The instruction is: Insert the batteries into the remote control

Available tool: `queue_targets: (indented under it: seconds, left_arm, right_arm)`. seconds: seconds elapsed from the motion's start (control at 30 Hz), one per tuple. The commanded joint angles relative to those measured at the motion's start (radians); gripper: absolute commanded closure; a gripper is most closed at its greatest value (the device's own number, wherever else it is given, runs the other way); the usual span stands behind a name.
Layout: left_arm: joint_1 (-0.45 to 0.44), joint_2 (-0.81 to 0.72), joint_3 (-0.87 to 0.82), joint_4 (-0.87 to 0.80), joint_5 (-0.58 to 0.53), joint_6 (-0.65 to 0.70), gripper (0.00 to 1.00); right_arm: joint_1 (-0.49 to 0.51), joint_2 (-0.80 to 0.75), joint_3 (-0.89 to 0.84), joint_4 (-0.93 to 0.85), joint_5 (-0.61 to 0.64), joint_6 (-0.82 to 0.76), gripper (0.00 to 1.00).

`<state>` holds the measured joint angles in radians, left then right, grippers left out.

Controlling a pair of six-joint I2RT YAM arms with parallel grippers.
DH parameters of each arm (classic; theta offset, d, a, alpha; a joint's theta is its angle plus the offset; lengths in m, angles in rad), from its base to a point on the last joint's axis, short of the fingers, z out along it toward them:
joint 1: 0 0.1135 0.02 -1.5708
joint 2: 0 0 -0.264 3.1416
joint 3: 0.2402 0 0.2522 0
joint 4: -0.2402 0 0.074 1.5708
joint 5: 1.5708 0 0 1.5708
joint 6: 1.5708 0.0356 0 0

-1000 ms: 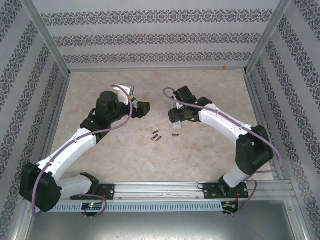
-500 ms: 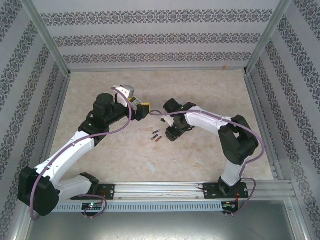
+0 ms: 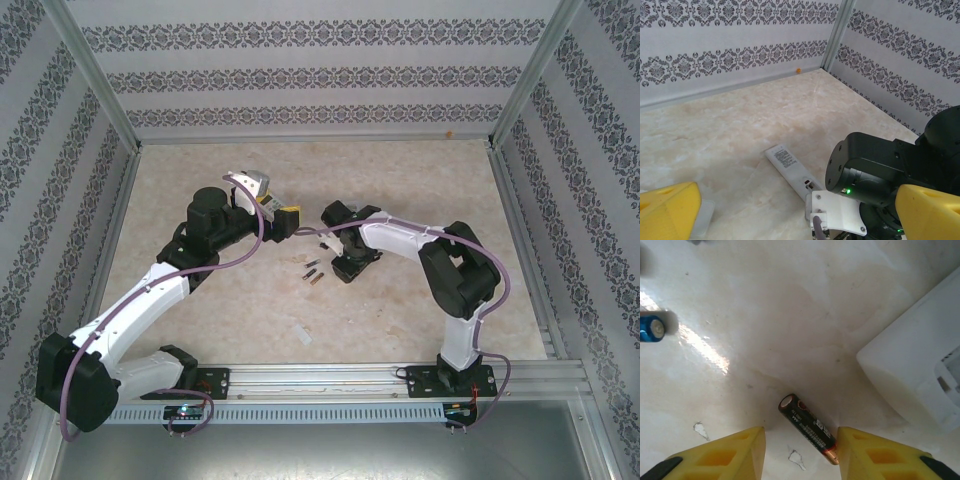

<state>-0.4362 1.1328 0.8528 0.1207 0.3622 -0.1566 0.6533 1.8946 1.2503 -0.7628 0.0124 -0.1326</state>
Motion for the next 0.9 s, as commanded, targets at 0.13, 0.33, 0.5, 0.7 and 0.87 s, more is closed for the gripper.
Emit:
queue_targets:
  seconds: [0.13,0.33,0.5,0.7,0.87]
  left_arm:
    - [0.010,0.003,-0.011,0.061,0.017,0.007,0.00]
    - [0.010,0.004,-0.012,0.070,0.023,0.007,0.00]
    - [0.011,0.003,-0.016,0.073,0.019,0.008,0.00]
    - [0.011,0.005,-0.013,0.070,0.020,0.008,0.00]
    - [0.010,0.010,-0.008,0.069,0.018,0.011,0.00]
  right_arm:
    - [0.024,-0.006,-0.008,-0.004,0.041,0.005,0.77]
    - [0.007,-0.079,-0.049,0.043,-0.003,0.002,0.81]
    - [-0.009,-0.058,-0.043,0.032,-0.045,0.017,0.72]
    - [-0.007,0.008,-0.027,0.010,-0.052,0.035,0.66]
    - [-0.002,0.009,-0.027,0.013,-0.060,0.039,0.75]
